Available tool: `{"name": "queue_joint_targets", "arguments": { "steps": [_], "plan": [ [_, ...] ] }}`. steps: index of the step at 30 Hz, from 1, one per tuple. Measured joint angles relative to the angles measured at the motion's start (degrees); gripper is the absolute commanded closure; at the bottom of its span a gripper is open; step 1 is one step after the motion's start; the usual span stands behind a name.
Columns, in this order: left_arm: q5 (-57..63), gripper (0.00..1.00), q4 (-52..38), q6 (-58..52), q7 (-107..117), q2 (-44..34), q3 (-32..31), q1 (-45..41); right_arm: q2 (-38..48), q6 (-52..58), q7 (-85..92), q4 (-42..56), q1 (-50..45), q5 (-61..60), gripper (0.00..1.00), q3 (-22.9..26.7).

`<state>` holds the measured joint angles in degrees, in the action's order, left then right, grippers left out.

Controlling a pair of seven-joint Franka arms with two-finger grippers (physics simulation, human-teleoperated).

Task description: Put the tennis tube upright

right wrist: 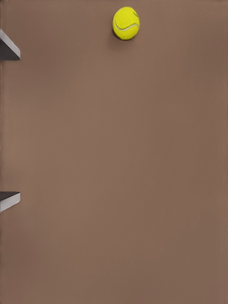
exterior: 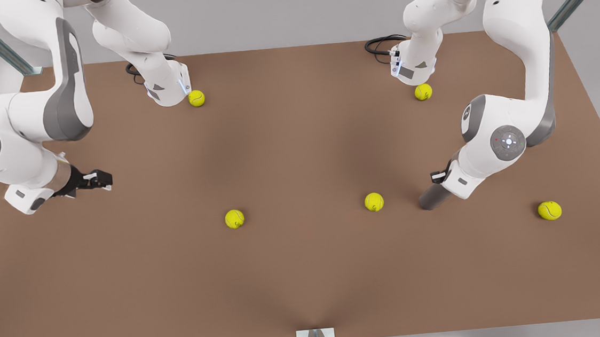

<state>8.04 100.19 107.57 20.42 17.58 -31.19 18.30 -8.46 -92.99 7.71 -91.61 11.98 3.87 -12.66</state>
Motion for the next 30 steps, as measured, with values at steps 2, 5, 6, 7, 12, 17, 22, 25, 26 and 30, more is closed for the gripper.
{"name": "queue_joint_targets", "arguments": {
  "steps": [2, 5, 6, 7, 12, 17, 22, 25, 26, 30],
  "plan": [
    [0.0, 0.56, 0.0, -0.1, -0.1, 0.0, 0.0, 0.0, -0.1, 0.2, 0.0, 0.0, 1.1, 0.0, 0.00, 0.0],
    [-0.4, 0.00, 0.0, -0.1, -0.1, 0.0, 0.1, -0.2, 0.2, 0.4, 0.1, 0.0, 0.6, 0.0, 0.00, 0.0],
    [-0.5, 0.00, 0.0, -0.1, -0.1, 0.1, 0.0, -0.3, 0.2, 0.4, 0.1, 0.0, 0.9, 0.0, 0.00, 0.0],
    [-0.5, 0.00, -0.6, -0.2, -0.1, 0.4, 0.0, -0.2, 0.2, 0.4, 0.1, 0.0, 0.9, 0.0, 0.00, 0.0],
    [-0.3, 0.00, -2.2, -2.3, -0.2, 0.4, 0.1, -0.2, -0.1, 0.3, 0.1, -0.1, 0.5, 0.0, 0.00, 0.1],
    [-0.3, 0.00, -3.6, -4.1, 0.0, 0.2, 0.0, -0.2, -0.2, 0.3, 0.1, -0.2, 0.5, 0.0, 0.00, 0.1],
    [-0.4, 0.00, -15.6, -16.1, 1.4, -0.8, -0.2, -0.9, 0.1, 0.4, 0.1, -0.2, 0.2, 0.0, 0.00, 0.0],
    [0.7, 0.00, -21.2, -21.6, 0.2, -2.8, 0.1, 0.1, 0.1, 0.5, 0.1, -0.2, 0.3, 0.0, 0.00, 0.0],
    [2.1, 0.00, -21.2, -22.7, -3.8, -5.0, 0.8, 0.9, 0.1, 0.5, 0.1, -0.2, 0.3, 0.0, 0.00, 0.0],
    [-1.9, 0.00, 4.9, -10.0, -19.8, -28.3, 24.4, -12.7, -0.1, 0.4, 0.1, -0.2, 0.6, 0.0, 0.00, 0.0]
  ]
}}
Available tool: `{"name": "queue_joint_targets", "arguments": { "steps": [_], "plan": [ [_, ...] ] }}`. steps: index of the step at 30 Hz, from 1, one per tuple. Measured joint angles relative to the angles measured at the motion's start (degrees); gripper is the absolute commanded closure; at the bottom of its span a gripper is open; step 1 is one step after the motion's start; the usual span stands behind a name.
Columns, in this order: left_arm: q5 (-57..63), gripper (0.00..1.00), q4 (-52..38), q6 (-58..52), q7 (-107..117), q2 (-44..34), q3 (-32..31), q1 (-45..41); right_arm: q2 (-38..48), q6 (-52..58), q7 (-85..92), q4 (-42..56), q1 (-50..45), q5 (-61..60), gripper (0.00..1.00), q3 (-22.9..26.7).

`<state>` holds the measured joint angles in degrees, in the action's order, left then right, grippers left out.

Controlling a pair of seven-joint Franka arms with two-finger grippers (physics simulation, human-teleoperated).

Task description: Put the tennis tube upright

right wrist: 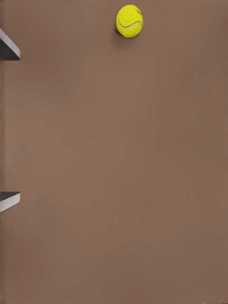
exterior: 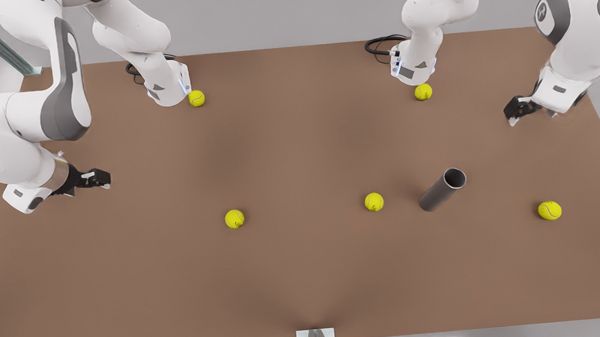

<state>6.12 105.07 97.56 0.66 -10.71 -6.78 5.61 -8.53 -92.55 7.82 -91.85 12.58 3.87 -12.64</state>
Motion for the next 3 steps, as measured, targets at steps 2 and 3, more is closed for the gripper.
{"name": "queue_joint_targets", "arguments": {
  "steps": [2, 3],
  "plan": [
    [-2.0, 0.00, 0.4, -1.4, -0.3, -0.1, 0.0, -1.1, -0.1, 0.0, 0.0, 0.0, -0.1, 0.0, 0.00, 0.1],
    [-2.6, 0.00, 0.2, -2.5, -1.3, -0.1, -0.2, -1.5, -0.1, -0.1, 0.0, 0.0, 0.0, 0.0, 0.00, 0.1]
  ]
}}
